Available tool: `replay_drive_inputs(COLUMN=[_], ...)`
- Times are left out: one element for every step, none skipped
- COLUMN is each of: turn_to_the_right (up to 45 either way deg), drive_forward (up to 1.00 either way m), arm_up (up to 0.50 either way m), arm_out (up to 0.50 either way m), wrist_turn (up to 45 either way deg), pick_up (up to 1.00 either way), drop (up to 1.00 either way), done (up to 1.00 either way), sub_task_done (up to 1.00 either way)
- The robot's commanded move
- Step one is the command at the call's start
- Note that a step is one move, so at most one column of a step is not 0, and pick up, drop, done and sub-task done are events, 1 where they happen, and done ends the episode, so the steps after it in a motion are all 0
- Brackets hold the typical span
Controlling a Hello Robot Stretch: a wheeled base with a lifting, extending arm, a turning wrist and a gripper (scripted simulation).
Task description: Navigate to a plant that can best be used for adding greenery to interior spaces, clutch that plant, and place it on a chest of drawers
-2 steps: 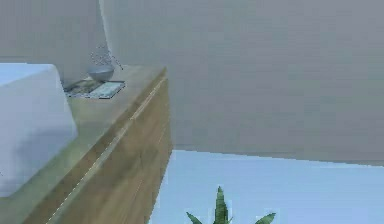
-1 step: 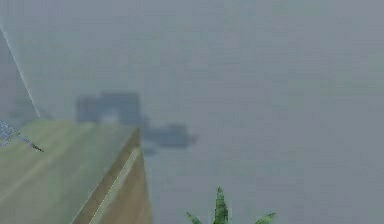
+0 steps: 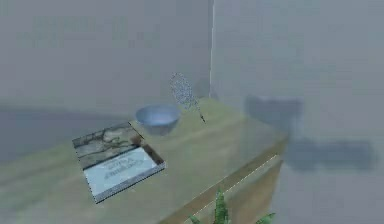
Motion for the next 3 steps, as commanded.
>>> replay_drive_inputs(turn_to_the_right=[-45.0,-45.0,-42.0], drive_forward=[0.0,0.0,0.0], arm_up=[0.0,0.0,0.0], arm_out=[0.0,0.0,0.0], wrist_turn=[0.0,0.0,0.0], pick_up=[0.0,0.0,0.0], drop=[0.0,0.0,0.0], done=[0.0,0.0,0.0], sub_task_done=[0.0,0.0,0.0])
